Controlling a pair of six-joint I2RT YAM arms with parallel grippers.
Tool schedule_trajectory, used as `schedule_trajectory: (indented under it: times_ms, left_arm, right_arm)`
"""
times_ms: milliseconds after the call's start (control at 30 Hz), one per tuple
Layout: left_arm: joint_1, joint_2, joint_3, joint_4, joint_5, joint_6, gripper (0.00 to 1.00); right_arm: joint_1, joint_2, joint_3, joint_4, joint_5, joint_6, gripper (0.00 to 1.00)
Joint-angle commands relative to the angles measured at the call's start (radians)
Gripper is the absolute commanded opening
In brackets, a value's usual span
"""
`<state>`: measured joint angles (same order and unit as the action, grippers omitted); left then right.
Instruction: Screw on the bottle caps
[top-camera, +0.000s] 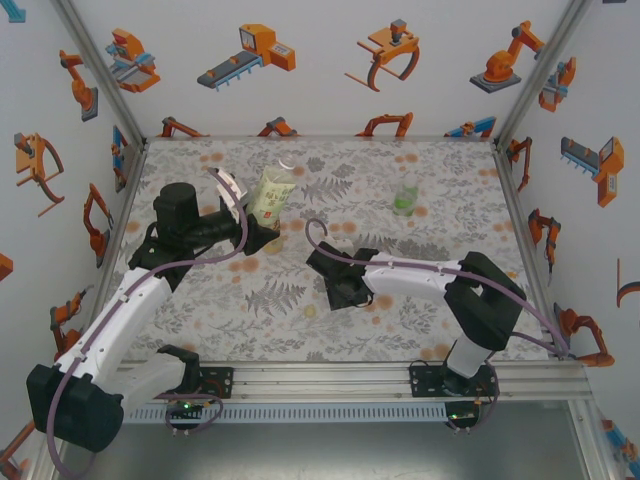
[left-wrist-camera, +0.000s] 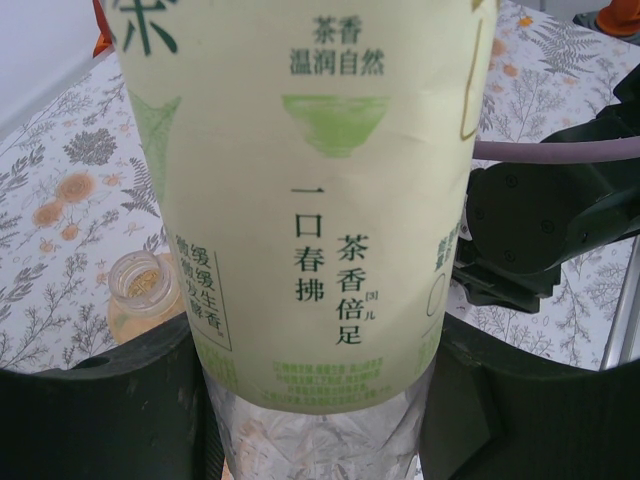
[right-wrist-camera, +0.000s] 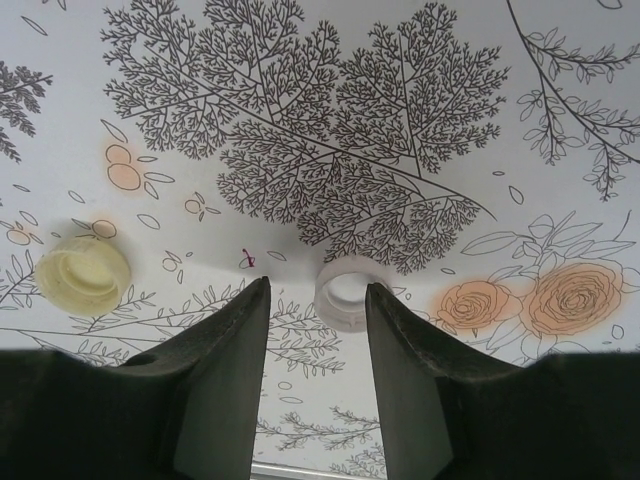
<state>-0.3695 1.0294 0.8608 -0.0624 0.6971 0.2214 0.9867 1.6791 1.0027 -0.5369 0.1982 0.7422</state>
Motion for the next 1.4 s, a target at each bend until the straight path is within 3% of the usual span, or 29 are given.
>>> schedule_trajectory:
  times_ms: [0, 333, 733, 1233, 1367]
  left_arm:
    - [0.004, 0.002, 0.019, 0.029, 0.027, -0.014, 0.08]
    - [0.003, 0.006, 0.017, 0.029, 0.029, -0.016, 0.08]
    - [0.001, 0.006, 0.016, 0.031, 0.03, -0.017, 0.08]
    - [0.0, 0.011, 0.018, 0.034, 0.034, -0.019, 0.08]
    - [0.0, 0.012, 0.018, 0.034, 0.037, -0.02, 0.08]
  right_arm:
    - [-0.01, 0.006, -0.018, 0.011, -0.008, 0.017, 0.42]
    - [-0.031, -0.088, 0.008, -0.014, -0.009, -0.009, 0.44]
    - [-0.048, -0.075, -0.051, 0.023, -0.04, 0.022, 0.48]
    - [-0.052, -0.059, -0.101, 0.059, -0.042, 0.04, 0.44]
    - [-0.055, -0.062, -0.122, 0.085, -0.052, 0.049, 0.35]
